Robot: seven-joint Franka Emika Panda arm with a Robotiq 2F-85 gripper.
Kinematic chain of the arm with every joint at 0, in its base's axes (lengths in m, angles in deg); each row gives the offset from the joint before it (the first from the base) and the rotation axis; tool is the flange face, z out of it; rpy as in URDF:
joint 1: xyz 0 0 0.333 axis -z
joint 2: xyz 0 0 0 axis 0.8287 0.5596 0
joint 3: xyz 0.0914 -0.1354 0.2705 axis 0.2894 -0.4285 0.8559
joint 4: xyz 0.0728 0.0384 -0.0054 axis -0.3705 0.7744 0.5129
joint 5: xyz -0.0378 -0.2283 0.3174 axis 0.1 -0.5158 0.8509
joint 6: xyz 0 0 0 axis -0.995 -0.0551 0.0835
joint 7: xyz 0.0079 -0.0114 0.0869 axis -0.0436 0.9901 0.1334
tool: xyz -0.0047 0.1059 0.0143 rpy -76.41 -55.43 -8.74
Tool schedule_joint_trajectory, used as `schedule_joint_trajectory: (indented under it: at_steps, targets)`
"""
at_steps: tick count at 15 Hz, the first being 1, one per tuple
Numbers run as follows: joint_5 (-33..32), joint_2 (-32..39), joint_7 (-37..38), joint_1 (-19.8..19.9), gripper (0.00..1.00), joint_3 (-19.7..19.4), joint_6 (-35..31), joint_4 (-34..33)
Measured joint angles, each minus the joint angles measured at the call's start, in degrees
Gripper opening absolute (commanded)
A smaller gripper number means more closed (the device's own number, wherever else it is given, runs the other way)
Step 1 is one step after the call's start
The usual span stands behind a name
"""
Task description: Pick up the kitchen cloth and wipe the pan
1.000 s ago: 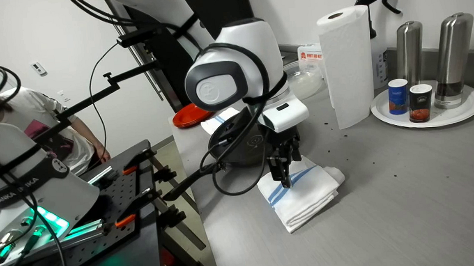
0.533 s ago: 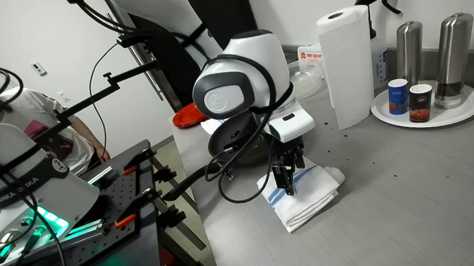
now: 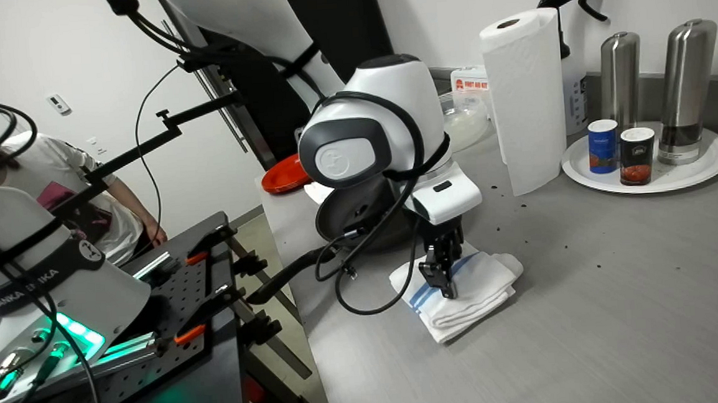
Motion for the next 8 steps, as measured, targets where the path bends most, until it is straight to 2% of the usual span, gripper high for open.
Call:
schedule_joint_trajectory:
  at_steps: [3,4,5,8]
  targets:
    - [0.0,0.0,0.0,0.0,0.02,0.0,0.0,-0.4]
    - [0.1,0.0,0.0,0.0,0.00,0.0,0.0,-0.5]
    - [0.1,0.0,0.0,0.0,0.03,0.0,0.0,-0.6]
    - [0.1,0.0,0.0,0.0,0.04,0.0,0.0,-0.6]
